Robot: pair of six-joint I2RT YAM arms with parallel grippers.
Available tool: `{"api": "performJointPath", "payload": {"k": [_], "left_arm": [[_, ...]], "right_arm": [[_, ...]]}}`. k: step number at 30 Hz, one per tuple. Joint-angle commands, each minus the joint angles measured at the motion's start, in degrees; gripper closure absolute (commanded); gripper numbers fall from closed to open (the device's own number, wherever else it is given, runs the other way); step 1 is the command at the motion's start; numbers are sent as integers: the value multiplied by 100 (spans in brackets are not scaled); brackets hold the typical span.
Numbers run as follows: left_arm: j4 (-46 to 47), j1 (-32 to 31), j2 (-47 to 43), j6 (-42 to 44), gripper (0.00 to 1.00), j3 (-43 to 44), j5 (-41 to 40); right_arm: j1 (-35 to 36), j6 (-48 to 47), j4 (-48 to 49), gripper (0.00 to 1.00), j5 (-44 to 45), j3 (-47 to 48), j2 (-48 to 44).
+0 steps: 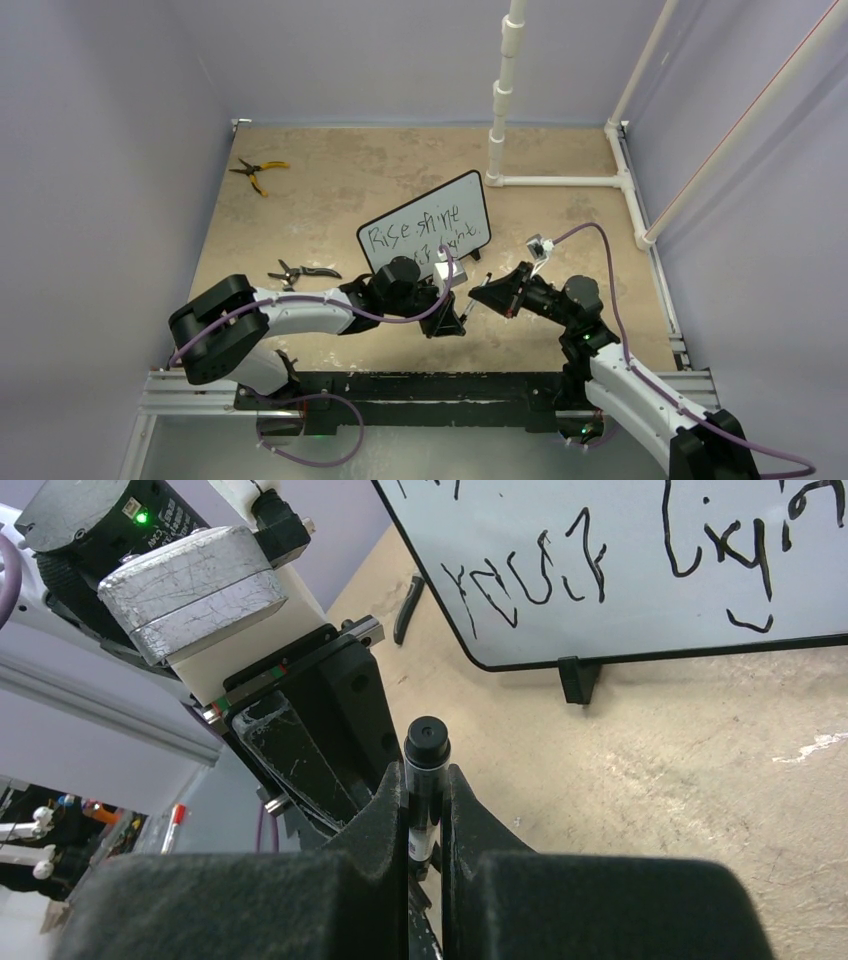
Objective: Write a sentence on the whiteboard
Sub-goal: Close the whiteboard marker at the center of the board.
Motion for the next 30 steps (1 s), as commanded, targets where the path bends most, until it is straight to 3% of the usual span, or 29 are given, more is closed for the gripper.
{"api": "performJointPath", "payload": {"k": [1,20,30], "left_arm": [[1091,135,-448,337,100,635,-89],[1350,137,-367,587,100,1348,-119],[1686,342,-306,360,100,1535,376]], "right_arm": [[139,-244,-889,100,-934,-207,197],[213,-524,-1335,100,-1142,-198,436],[249,-829,-1285,100,-1408,-257,657]]}}
